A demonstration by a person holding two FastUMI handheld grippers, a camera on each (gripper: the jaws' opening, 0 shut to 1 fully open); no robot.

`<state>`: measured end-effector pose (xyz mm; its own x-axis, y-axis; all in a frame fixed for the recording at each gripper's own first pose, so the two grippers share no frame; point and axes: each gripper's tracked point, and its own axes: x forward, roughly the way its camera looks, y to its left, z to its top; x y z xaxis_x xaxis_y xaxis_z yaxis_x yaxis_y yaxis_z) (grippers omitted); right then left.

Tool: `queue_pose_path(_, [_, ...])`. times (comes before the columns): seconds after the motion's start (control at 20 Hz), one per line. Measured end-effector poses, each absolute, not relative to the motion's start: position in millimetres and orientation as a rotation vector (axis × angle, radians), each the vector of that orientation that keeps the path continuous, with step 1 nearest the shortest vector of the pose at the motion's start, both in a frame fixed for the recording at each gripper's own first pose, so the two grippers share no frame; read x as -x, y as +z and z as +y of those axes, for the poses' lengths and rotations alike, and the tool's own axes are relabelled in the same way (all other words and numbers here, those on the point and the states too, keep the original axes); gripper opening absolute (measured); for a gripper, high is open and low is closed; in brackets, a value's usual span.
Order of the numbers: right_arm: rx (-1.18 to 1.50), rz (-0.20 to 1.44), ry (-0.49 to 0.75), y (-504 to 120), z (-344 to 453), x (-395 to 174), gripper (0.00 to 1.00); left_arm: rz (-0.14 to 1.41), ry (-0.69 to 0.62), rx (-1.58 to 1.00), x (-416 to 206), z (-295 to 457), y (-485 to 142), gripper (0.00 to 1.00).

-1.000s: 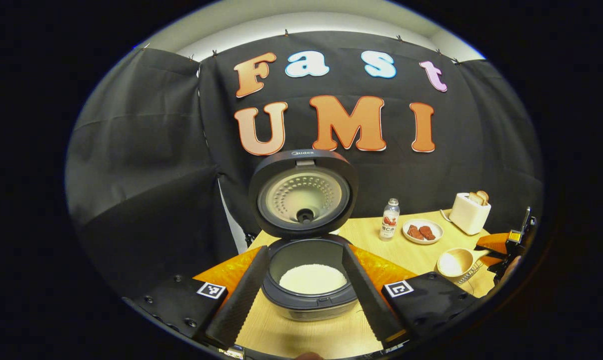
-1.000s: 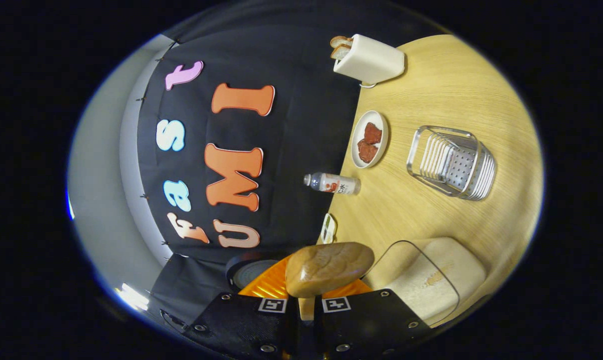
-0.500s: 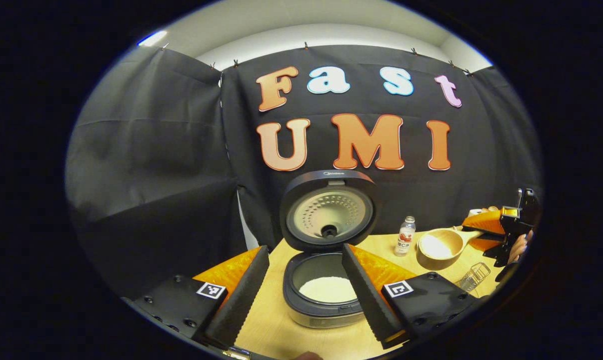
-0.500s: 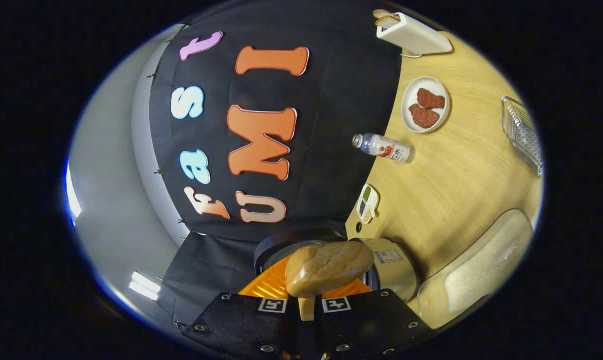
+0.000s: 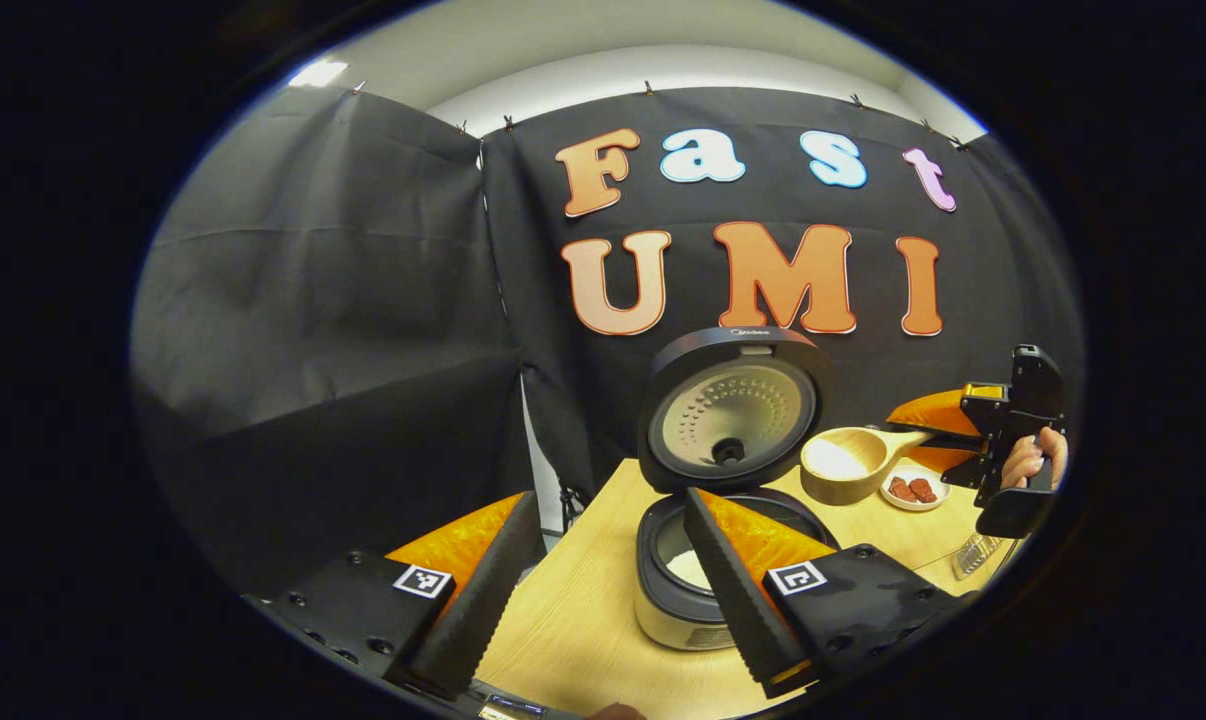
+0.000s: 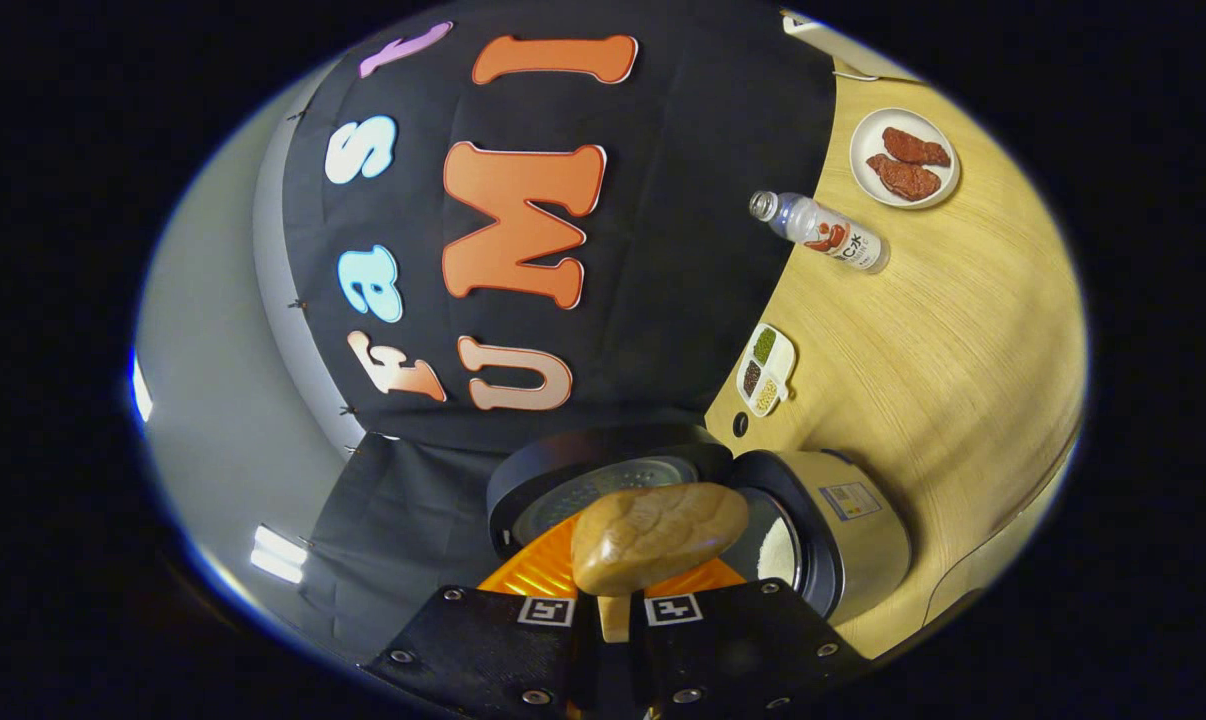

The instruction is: Close the left gripper, press the button to open the rice cooker; take a wooden spoon from the chopstick holder with the right hand, scoop a spoonful of rice and pour it into the rice cooker, then put the wooden spoon back into the chopstick holder.

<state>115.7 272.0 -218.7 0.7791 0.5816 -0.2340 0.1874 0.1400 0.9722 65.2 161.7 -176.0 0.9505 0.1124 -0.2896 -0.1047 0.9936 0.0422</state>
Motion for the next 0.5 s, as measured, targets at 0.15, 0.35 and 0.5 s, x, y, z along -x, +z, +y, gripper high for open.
queue_pose_path(0.15, [-1.312, 0.691, 0.299, -231, 288, -124, 0.11, 0.297, 0.102, -0.036, -67, 159, -179, 0.99])
queue_pose_path(0.35, [-1.147, 0.707, 0.311, -236, 309, -134, 0.11, 0.299, 0.107, -0.025, -70, 165, -182, 1.00])
queue_pose_path(0.5, [-0.981, 0.717, 0.337, -243, 324, -133, 0.12, 0.318, 0.126, -0.013, -72, 176, -190, 0.99])
